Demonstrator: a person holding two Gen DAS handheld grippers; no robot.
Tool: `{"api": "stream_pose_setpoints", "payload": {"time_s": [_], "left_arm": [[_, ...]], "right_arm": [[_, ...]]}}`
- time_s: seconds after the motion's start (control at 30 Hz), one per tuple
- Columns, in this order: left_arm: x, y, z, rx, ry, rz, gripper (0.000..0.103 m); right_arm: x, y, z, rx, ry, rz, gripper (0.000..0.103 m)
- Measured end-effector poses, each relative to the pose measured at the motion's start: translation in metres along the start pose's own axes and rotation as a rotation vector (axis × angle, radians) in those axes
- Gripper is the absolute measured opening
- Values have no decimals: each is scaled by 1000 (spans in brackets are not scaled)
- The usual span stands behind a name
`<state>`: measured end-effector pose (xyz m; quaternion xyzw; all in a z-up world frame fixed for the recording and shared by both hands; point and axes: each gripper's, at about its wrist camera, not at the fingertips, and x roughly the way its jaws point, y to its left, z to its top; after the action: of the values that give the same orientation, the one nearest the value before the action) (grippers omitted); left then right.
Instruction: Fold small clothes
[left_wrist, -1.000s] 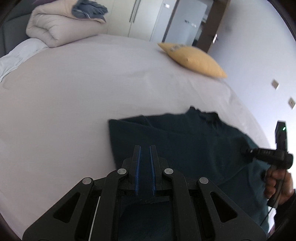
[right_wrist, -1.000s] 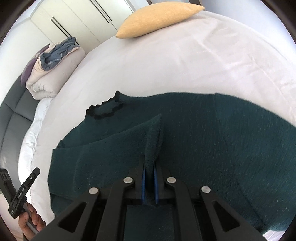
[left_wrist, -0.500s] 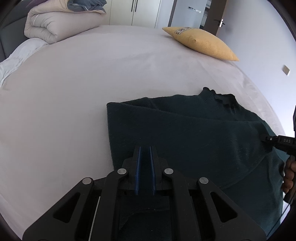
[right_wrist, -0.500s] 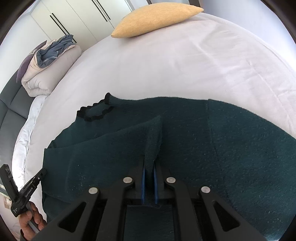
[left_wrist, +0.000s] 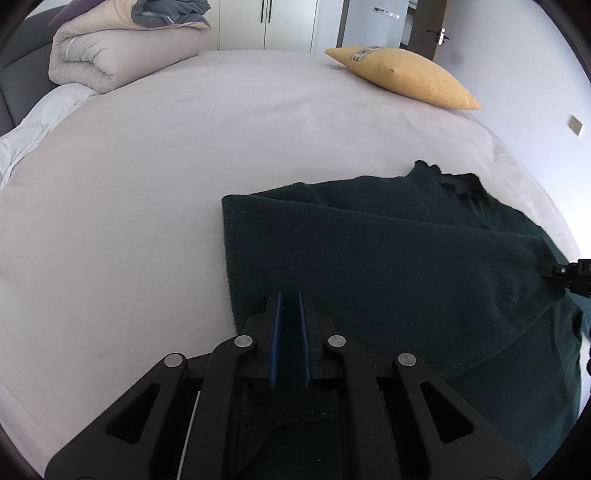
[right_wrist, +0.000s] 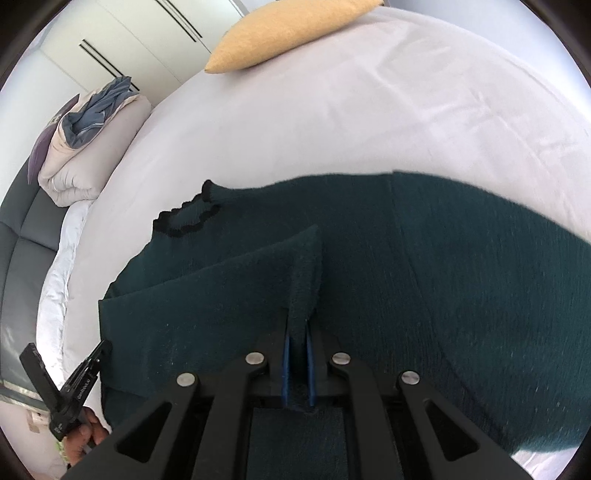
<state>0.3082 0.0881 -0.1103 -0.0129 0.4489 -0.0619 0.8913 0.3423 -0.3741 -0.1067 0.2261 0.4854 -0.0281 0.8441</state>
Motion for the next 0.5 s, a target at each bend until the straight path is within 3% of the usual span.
{"api": "stream_pose_setpoints", "payload": {"time_s": [0.13, 0.23, 0.3, 0.33, 0.4, 0.5], "left_arm": [[11, -13, -3, 83, 9, 56, 9], [13, -12, -4, 81, 6, 50, 8], [16, -10, -4, 66, 5, 34, 8], [16, -9, -4, 59, 3, 27, 8], [19, -8, -5, 48, -1, 16, 8], [20, -7, -6, 41, -9, 8, 8]], "right_arm": [[10, -6, 2, -7, -15, 22, 6], [0, -8, 0, -6, -38, 29, 8], [-19, -5, -4, 17, -116, -75, 23], [-32, 1, -7, 12, -182, -97, 23], [-42, 17, -13, -21, -239, 12, 23], [-16, 51, -22, -126, -130, 163, 23]]}}
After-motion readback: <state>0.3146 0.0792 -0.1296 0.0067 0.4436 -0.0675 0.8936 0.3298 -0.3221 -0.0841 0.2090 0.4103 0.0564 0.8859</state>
